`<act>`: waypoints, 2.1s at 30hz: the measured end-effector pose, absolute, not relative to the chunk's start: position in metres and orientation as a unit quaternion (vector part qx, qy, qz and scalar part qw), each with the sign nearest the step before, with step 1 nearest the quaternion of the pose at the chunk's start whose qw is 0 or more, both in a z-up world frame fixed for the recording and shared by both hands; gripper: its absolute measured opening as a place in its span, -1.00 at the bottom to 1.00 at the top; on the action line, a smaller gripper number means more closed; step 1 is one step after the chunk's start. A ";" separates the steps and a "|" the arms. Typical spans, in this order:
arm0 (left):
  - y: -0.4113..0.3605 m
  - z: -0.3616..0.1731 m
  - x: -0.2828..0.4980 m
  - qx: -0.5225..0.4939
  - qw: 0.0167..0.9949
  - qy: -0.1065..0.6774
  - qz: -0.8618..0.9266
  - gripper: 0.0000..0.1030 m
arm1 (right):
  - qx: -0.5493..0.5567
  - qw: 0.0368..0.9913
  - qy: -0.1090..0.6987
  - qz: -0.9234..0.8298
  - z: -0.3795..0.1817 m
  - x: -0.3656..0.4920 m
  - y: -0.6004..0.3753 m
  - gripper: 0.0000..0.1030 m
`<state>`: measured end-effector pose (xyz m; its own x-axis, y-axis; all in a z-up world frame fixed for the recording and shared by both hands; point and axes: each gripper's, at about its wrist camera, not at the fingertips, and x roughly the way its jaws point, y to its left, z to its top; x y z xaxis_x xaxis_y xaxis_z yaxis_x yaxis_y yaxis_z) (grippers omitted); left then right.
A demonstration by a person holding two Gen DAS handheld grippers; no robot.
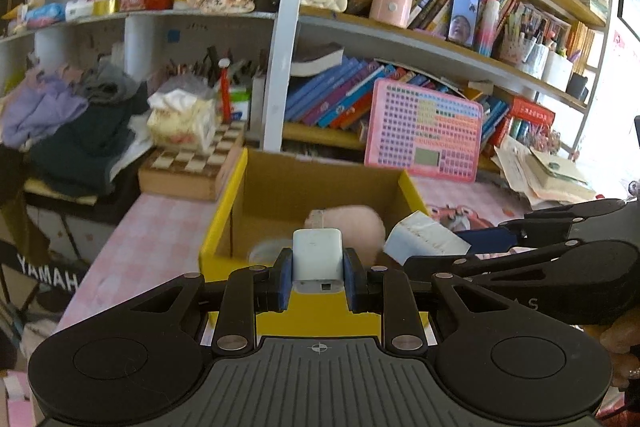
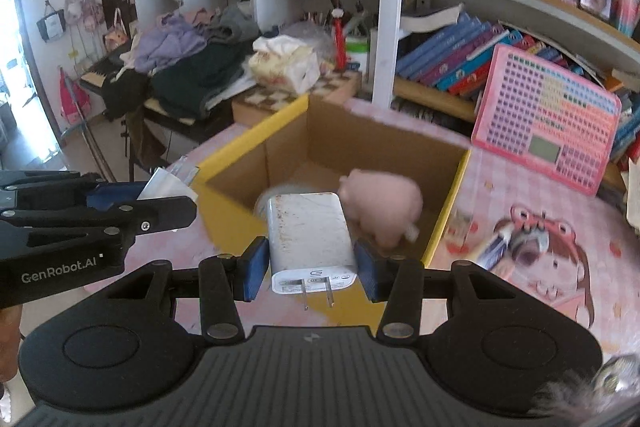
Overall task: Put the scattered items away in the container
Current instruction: 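Lower both held chargers into the yellow box beside the pig, then open both grippers to drop the chargers into the box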
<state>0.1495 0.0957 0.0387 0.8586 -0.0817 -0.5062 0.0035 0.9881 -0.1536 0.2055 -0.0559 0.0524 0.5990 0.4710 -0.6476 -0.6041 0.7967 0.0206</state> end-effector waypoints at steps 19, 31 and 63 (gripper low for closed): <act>0.093 0.002 0.287 -0.007 0.922 0.385 -0.021 -0.54 | -0.218 0.809 0.402 0.369 0.002 0.331 -0.017 -0.20; 0.090 -0.032 0.331 0.027 0.871 0.490 -0.023 -0.54 | -0.274 0.740 0.460 0.408 -0.031 0.366 0.011 -0.19; 0.112 0.005 0.289 -0.023 0.906 0.422 -0.026 -0.29 | -0.240 0.781 0.425 0.390 0.001 0.341 0.003 -0.07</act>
<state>0.2885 0.1118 0.0052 0.6419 -0.0668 -0.7639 0.0276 0.9976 -0.0641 0.3409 0.0028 0.0014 0.3344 0.4050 -0.8509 -0.8127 0.5810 -0.0429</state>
